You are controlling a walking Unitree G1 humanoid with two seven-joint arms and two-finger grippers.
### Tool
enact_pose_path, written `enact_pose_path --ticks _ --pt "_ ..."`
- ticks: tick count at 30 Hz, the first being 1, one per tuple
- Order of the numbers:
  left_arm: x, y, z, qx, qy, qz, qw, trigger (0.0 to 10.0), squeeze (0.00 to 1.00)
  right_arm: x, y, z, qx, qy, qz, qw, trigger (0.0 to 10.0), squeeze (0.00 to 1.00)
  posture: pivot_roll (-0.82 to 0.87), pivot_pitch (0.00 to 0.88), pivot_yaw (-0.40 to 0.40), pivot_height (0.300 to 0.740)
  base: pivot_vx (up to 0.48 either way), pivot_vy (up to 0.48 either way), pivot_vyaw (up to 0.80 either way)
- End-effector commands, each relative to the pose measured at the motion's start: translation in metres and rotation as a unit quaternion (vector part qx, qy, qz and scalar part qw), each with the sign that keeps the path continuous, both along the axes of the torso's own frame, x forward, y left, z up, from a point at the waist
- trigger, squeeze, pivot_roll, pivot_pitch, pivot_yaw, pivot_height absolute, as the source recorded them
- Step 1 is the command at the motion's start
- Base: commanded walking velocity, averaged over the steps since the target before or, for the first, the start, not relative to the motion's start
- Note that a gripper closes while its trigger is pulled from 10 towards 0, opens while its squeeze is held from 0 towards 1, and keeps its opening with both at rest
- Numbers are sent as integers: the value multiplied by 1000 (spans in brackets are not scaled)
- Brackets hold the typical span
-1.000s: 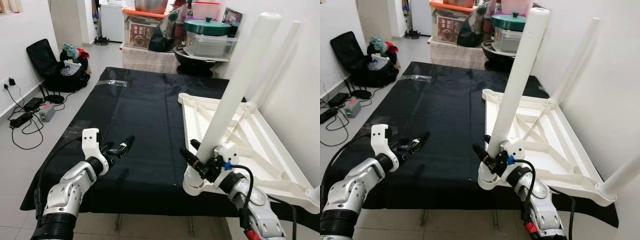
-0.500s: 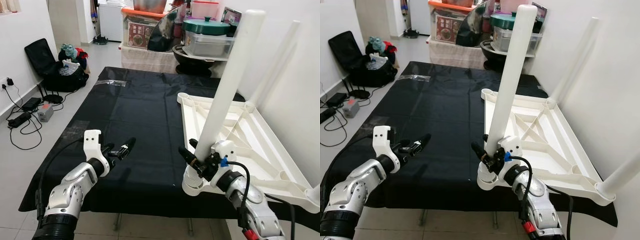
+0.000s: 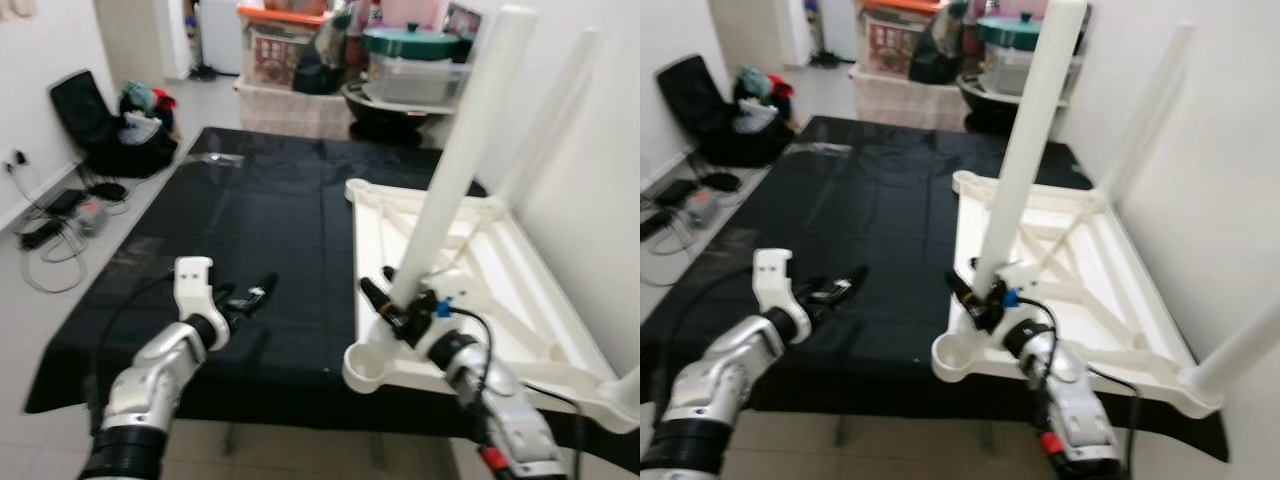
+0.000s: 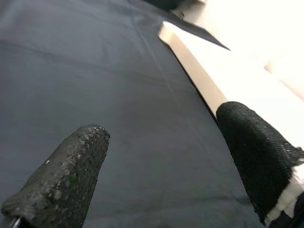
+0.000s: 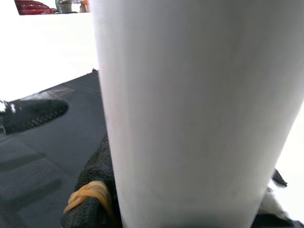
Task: Building children table
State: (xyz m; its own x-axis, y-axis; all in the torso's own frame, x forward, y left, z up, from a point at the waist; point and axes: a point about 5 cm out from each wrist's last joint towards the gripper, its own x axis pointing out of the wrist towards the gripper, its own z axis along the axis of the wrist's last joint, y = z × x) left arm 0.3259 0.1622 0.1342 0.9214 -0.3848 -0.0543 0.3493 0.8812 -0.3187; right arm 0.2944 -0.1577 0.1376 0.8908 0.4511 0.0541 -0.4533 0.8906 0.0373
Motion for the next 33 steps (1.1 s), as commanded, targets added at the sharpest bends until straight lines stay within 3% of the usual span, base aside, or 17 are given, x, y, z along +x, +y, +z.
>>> enact_pose_path --ticks 1,11,15,28,33 --pt "0 4 0 2 -3 12 1000 10000 0 -2 -2 -15 -8 40 -15 999 0 0 71 0 -97 740 0 0 0" --pt "5 9 12 -8 -33 38 999 10000 0 10 -11 12 14 -10 -93 996 0 0 67 0 -99 740 0 0 0" --pt "5 11 19 -36 -50 45 997 10000 0 9 -9 14 21 -14 -96 995 0 0 66 0 -98 740 429 0 0" --pt "4 5 23 -32 -65 32 997 10000 0 7 -2 18 32 -23 -95 995 0 0 63 0 -98 740 480 0 0" --pt "3 5 22 -29 -63 29 997 10000 0 6 -1 19 32 -24 -87 995 0 0 62 0 -99 740 122 0 0"
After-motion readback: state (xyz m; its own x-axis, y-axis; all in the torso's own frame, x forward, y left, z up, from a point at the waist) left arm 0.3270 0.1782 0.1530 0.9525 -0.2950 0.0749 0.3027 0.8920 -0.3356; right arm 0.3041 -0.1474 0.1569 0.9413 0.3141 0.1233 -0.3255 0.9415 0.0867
